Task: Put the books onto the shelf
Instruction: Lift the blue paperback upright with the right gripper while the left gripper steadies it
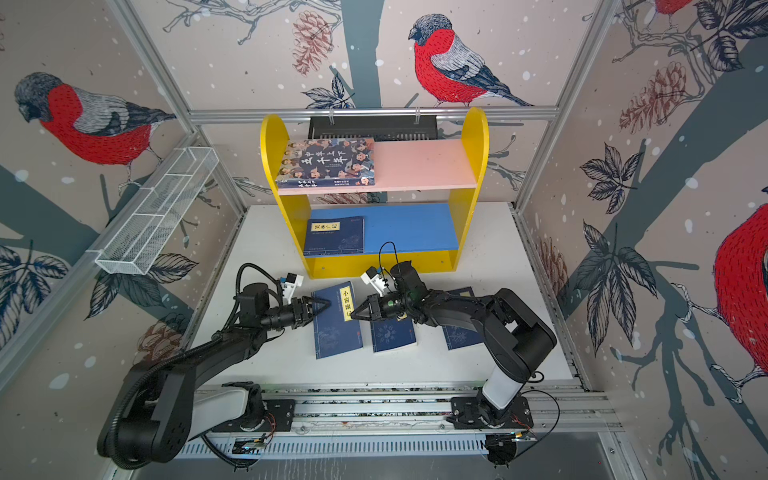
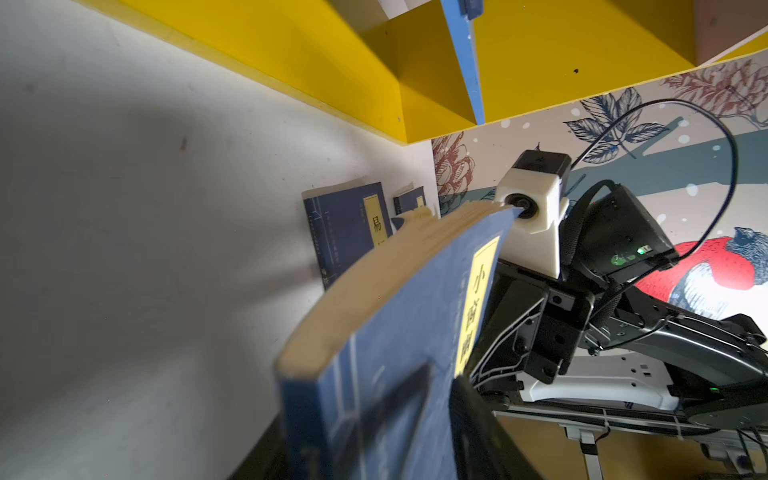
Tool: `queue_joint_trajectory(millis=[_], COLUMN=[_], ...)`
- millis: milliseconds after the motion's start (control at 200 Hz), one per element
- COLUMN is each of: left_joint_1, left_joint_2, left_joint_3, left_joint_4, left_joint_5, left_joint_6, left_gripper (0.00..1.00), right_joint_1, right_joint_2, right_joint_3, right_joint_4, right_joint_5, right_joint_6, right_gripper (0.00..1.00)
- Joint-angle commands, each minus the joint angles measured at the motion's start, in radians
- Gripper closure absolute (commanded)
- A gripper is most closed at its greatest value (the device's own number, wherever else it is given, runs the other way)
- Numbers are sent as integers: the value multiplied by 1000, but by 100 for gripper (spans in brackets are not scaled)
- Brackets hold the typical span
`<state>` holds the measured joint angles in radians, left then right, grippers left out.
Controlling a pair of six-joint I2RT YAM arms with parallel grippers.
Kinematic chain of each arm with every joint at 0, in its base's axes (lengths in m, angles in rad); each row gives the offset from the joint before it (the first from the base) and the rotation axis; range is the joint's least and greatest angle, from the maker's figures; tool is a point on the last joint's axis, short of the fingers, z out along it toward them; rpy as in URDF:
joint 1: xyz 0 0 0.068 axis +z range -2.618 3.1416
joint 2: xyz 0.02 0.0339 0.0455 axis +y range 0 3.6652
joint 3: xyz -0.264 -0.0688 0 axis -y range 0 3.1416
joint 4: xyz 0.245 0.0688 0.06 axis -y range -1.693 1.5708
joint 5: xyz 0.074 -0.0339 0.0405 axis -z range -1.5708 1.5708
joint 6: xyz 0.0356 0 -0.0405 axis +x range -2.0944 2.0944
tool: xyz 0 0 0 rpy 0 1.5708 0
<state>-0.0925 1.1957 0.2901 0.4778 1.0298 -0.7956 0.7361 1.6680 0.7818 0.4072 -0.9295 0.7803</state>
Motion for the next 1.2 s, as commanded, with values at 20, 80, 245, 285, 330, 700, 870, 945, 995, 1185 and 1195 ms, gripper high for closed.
queue_joint_trajectory(millis=[20, 80, 245, 285, 330, 700, 870, 945, 995, 1185, 1195], left_joint_1=[-4, -4, -3, -3, 0, 3, 4, 4, 3, 11, 11], left_joint_2=[-18, -25, -48, -56, -71, -97, -100, -101, -96, -112, -113], left_joint_3=[14, 22, 32, 40, 61, 229, 264, 254, 244, 217, 216], left_joint_4=[107, 82, 65, 70, 46, 88, 222, 311, 365, 429, 428], left_joint_5=[50, 40, 21, 12, -13, 33, -2, -45, -70, -130, -132], left_joint_6=[-55, -47, -42, -41, -22, -103, -218, -293, -344, -421, -420], left_gripper=[80, 96, 100, 100, 100, 100, 100, 100, 100, 100, 100], right_joint_1=[4, 1, -25, -37, -53, -85, -1, 41, 63, 120, 122], right_joint_2=[12, 15, -22, -41, -68, -361, -508, -518, -504, -396, -386], right_joint_3=[24, 32, 26, 15, -10, -274, -365, -387, -384, -367, -366], right_joint_4=[10, -2, -30, -30, -11, 321, 391, 446, 466, 628, 635], right_joint_5=[-25, -12, 71, 93, 117, 204, 369, 410, 430, 460, 461], right_joint_6=[-23, -23, -14, -4, 17, 252, 307, 337, 348, 405, 407], right_gripper=[99, 92, 56, 51, 47, 31, 17, 15, 14, 14, 14])
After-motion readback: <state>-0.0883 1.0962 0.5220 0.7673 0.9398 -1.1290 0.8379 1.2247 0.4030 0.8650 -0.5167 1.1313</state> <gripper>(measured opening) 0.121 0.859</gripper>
